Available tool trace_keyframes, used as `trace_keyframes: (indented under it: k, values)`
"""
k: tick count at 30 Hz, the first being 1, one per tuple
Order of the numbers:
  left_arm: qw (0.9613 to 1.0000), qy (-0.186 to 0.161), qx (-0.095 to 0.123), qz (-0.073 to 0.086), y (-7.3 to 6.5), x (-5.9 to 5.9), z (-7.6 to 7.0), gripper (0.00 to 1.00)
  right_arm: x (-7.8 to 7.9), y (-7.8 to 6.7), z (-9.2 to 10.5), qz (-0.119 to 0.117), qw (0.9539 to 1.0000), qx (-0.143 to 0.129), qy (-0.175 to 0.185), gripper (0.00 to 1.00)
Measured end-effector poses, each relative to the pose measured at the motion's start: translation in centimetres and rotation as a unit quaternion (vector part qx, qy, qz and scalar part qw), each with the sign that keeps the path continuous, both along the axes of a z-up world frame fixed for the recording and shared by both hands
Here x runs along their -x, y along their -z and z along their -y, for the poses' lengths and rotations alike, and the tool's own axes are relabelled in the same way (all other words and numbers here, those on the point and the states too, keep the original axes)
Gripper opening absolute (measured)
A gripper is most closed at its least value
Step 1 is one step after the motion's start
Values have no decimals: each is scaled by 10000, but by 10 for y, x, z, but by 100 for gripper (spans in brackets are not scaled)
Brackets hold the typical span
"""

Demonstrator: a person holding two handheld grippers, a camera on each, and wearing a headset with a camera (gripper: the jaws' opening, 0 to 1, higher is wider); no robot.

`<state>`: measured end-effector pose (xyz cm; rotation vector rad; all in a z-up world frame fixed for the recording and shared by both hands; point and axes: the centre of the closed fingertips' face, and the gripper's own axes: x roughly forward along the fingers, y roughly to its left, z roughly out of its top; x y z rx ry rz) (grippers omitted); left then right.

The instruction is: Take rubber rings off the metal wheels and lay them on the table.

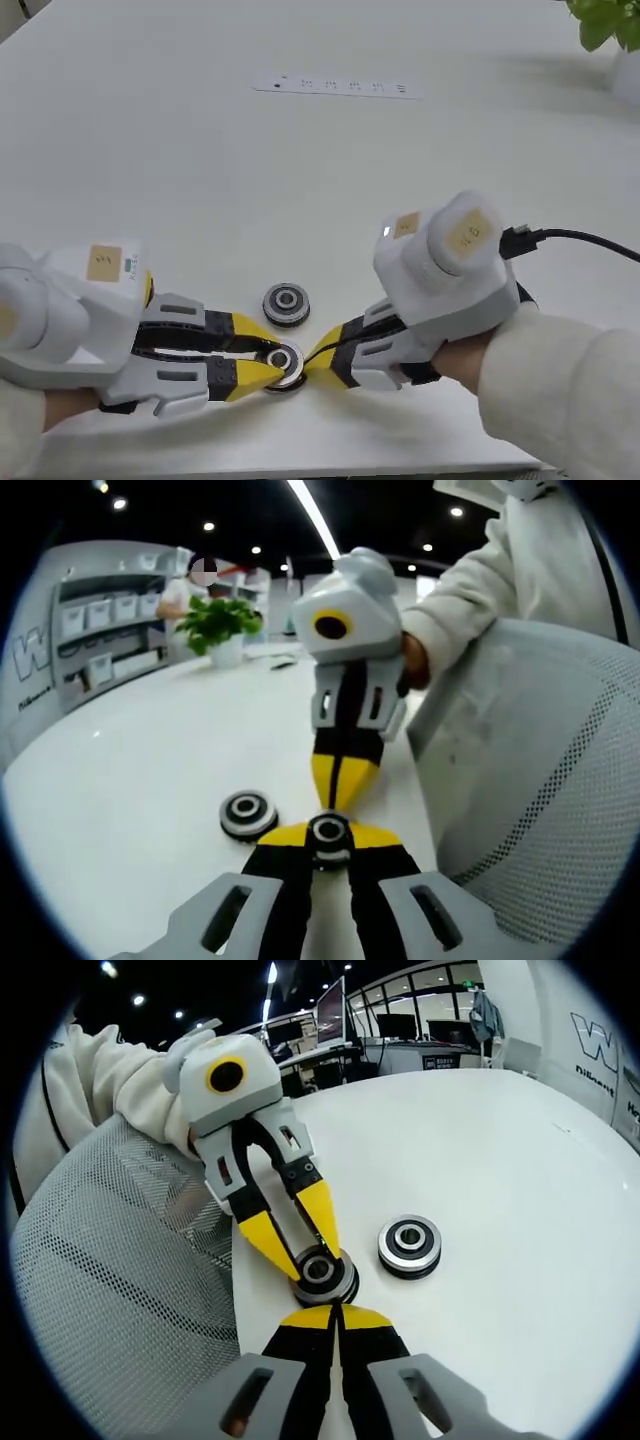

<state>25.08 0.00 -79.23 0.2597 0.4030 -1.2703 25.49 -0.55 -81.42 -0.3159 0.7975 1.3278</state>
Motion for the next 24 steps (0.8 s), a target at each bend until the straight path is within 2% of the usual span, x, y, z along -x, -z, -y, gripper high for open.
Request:
trace_keyframes:
  k: [4,10,13,16,17,18,19,24]
  values:
    - [10000,3,-6,8,0,0,0,13,-1,-1,2,-196,9996,-110,151,0]
    - [10000,4,-8,11,0,0,0,13,-3,-2,2,-286,9992,-212,207,0]
    - [10000,4,-10,11,0,0,0,13,-4,-3,3,-467,9979,-307,316,0]
    - [10000,3,-10,13,0,0,0,13,-7,-4,4,-473,9975,-328,408,0]
    - [10000,1,-11,10,0,0,0,13,-8,-6,4,-522,9969,-373,450,0]
    - [10000,1,-10,12,0,0,0,13,-8,-6,3,-699,9949,-439,586,0]
    - [10000,2,-12,14,0,0,0,13,-9,-6,3,-770,9937,-492,649,0]
    - [10000,5,-14,17,0,0,0,13,-10,-8,3,-1016,9894,-644,813,0]
